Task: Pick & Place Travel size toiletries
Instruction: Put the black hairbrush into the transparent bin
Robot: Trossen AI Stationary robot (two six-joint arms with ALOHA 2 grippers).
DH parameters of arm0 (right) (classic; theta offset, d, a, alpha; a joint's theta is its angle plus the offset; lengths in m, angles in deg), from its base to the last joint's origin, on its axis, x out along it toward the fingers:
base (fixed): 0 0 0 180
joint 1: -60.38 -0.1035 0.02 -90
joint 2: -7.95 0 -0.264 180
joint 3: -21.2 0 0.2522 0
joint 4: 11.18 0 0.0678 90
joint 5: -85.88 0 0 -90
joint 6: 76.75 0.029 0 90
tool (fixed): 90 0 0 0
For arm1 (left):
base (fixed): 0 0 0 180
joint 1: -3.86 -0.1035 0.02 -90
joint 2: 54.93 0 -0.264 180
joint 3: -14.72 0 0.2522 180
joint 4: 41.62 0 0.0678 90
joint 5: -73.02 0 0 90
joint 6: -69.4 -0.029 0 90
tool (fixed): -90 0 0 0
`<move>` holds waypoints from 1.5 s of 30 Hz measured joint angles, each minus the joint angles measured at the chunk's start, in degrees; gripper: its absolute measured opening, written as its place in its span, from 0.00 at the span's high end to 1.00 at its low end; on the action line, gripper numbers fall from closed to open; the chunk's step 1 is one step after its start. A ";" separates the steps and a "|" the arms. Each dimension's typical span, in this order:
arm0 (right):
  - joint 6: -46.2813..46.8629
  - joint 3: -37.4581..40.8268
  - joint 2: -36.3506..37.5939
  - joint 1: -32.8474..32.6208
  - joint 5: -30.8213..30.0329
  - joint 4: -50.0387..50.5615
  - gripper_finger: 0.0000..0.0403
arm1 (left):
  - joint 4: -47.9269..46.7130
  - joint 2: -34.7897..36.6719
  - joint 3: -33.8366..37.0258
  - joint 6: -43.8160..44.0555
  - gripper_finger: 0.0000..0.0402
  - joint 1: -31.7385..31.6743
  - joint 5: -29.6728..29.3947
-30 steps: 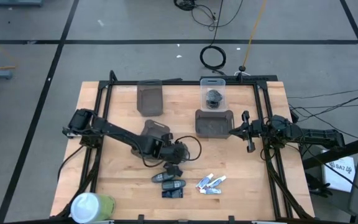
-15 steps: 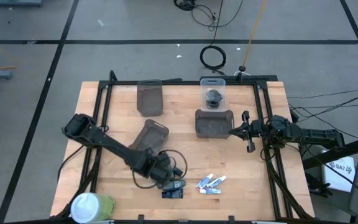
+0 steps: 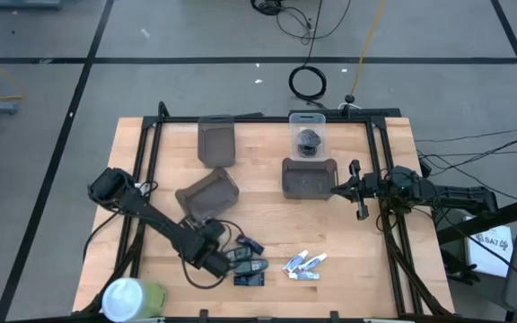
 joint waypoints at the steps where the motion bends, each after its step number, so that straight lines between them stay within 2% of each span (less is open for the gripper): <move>1: 0.00 0.01 0.00 -0.01 0.01 0.00 0.99 | -1.63 0.00 0.00 0.85 1.00 0.15 -0.56; 8: 0.00 0.02 -0.02 0.00 0.00 0.00 0.99 | -11.97 0.02 0.00 4.26 1.00 0.31 -6.47; 14: 0.00 0.01 0.00 0.00 0.01 0.00 0.99 | -15.81 0.04 0.00 4.20 1.00 -0.82 -13.24; 23: 0.00 0.02 -0.02 -0.01 0.01 0.00 0.99 | -8.13 0.64 0.02 -1.76 1.00 -1.70 -22.03; 26: 0.00 0.02 -0.02 -0.01 0.02 0.02 0.99 | -3.82 2.36 0.02 -4.64 1.00 -2.39 -23.12; 29: 0.00 0.01 -0.02 -0.01 0.00 -0.02 0.99 | 4.06 5.03 0.02 -10.99 1.00 -3.17 -23.28; 33: 0.00 0.02 -0.02 0.00 0.02 -0.01 0.99 | 17.17 7.76 0.02 -24.38 1.00 -4.78 -21.94; 40: 0.00 0.01 -0.02 0.00 0.01 -0.03 0.99 | 35.64 8.51 0.02 -49.85 1.00 -10.11 -11.85; 45: 0.00 0.01 -0.02 -0.02 0.00 0.00 0.99 | 44.52 8.52 0.02 -63.14 1.00 -14.36 -7.85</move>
